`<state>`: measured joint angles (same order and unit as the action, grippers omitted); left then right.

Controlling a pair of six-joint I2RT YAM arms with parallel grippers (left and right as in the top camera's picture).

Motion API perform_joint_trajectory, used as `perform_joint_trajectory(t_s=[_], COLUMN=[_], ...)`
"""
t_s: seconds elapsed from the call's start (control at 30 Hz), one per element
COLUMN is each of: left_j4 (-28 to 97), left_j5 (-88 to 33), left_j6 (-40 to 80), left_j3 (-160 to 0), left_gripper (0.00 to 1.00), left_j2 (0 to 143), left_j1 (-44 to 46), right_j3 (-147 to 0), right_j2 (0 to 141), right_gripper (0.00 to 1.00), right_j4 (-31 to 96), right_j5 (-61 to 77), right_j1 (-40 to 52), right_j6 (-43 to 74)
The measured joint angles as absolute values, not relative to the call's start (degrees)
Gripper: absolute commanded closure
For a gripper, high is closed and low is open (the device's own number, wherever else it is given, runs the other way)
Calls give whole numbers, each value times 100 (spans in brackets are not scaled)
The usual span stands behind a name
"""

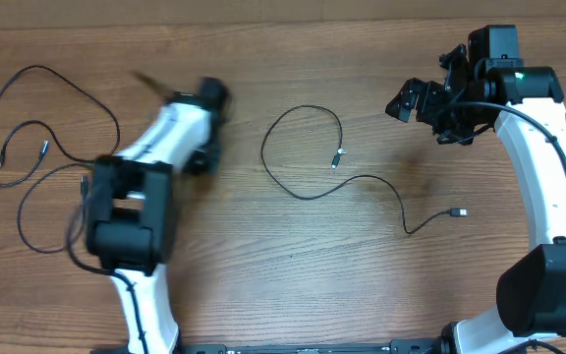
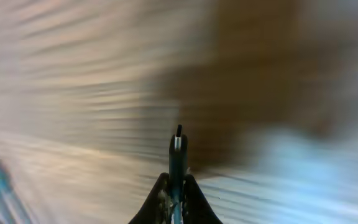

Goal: Untangle cables
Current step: 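Drag the cable leftward with the left gripper toward the left pile, then reach the left gripper to the last center cable and grasp it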

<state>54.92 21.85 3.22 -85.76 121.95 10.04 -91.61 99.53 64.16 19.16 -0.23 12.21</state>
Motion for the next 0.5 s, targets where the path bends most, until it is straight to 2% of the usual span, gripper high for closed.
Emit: perform_joint_trajectory(t_s=[0.13,0.17,0.2,0.23,0.3,0.37,0.5], left_j4=[5398,5382,5387,5424,5616,5992,6569], left_j5=[2265,2202,2108,1916,1472,985,510], left_j6=[574,582,558,508,336,263,150], left_j3=[-8576,-8576,-8584,-8615,-8801,-9229,-10165], left_gripper=[96,92,73,47,29,19,14], left_j2=[12182,12171,12156,12136,12114,12108,12062], left_j1=[-537,-858,-1177,-1483,-1918,-2128,-2032], right_j3=[-9161,-9161,-9161,-9161,-9161,-9161,-9161], right_j2=[9953,9953,9953,9953,9953,9953,9953], right_gripper=[0,0,0,0,0,0,0], right_j4=[6412,6407,6401,6394,6366,6331,6296], right_j5=[1916,1916,1914,1916,1916,1918,1925], right_j1=[-23,-25,-23,-23,-23,-23,-23], right_j6=[1216,1216,1219,1219,1223,1227,1295])
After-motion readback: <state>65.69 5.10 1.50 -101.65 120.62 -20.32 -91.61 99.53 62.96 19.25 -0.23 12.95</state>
